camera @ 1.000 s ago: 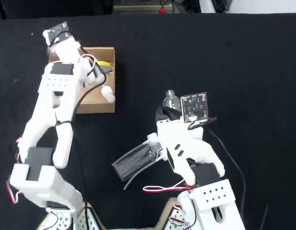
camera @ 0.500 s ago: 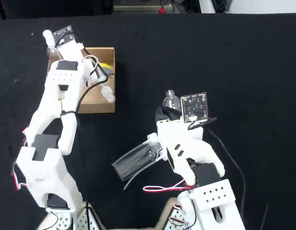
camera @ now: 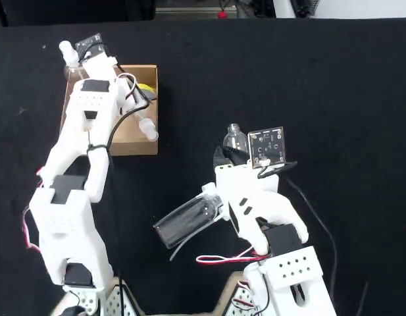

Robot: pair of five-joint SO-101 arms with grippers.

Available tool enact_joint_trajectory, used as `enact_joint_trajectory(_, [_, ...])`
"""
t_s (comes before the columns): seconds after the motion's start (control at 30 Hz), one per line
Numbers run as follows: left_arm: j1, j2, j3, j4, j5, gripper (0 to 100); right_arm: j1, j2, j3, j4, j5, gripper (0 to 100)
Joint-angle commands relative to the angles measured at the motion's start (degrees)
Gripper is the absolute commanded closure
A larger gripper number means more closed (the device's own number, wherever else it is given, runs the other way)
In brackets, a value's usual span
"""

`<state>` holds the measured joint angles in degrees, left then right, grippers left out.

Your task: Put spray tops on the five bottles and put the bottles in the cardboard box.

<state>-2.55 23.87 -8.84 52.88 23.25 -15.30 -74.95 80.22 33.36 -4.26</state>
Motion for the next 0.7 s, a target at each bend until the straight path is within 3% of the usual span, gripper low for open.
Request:
enact_joint_trajectory(0.0, [-0.57,0.44,-3.47,-0.18,0.62,66,-0.53,-1.01,-0.48,-1.58,-0.26,98.6])
enact_joint_trajectory(0.67, [-0.57,1.23,-3.56,-0.26,0.53,68,-0.53,-1.01,-0.48,-1.49,-0.26,98.6])
